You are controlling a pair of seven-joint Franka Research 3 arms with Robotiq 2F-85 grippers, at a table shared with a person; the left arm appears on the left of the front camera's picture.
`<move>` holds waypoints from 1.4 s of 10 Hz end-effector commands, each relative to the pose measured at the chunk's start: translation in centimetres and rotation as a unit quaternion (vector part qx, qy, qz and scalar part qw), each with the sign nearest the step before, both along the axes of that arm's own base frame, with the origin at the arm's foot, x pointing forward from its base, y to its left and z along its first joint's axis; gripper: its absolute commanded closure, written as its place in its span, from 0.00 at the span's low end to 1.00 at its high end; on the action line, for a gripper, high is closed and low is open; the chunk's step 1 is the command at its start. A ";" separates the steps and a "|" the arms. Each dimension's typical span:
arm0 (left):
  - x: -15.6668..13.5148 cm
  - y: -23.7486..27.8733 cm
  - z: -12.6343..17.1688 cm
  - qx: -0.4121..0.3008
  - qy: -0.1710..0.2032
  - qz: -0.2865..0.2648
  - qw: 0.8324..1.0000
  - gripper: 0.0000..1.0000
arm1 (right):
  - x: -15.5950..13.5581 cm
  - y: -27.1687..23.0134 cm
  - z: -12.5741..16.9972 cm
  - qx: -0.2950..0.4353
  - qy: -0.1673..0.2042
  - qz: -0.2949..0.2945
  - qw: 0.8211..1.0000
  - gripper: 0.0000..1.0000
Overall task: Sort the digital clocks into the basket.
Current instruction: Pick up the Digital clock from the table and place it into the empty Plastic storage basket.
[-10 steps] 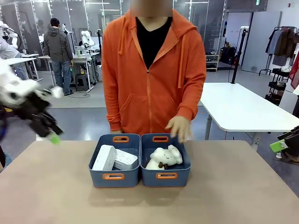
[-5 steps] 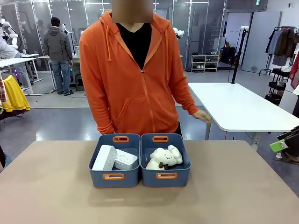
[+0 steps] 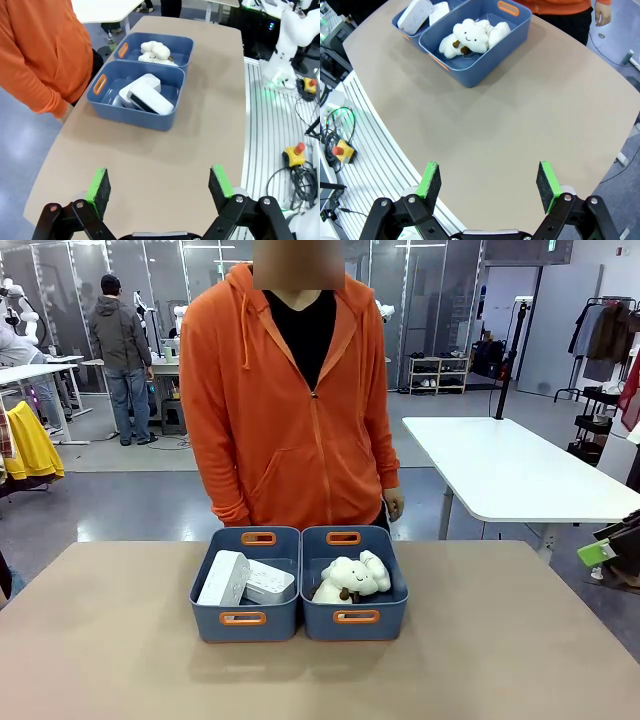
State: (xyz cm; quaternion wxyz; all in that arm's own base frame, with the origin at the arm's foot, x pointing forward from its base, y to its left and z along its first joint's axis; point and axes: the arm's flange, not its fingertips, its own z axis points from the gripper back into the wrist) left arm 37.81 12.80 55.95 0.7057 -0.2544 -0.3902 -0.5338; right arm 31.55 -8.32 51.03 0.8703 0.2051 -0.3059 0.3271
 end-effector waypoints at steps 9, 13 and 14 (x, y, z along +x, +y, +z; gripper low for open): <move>0.0 0.2 0.2 0.010 0.001 -0.009 1.000 0.00 | 0.1 -0.1 -0.3 -0.003 -0.007 0.005 1.000 0.04; 0.0 0.2 0.2 0.010 0.001 -0.009 1.000 0.00 | 0.1 -0.1 -0.3 -0.003 -0.007 0.005 1.000 0.04; 0.0 0.2 0.2 0.010 0.001 -0.009 1.000 0.00 | 0.1 -0.1 -0.3 -0.003 -0.007 0.005 1.000 0.04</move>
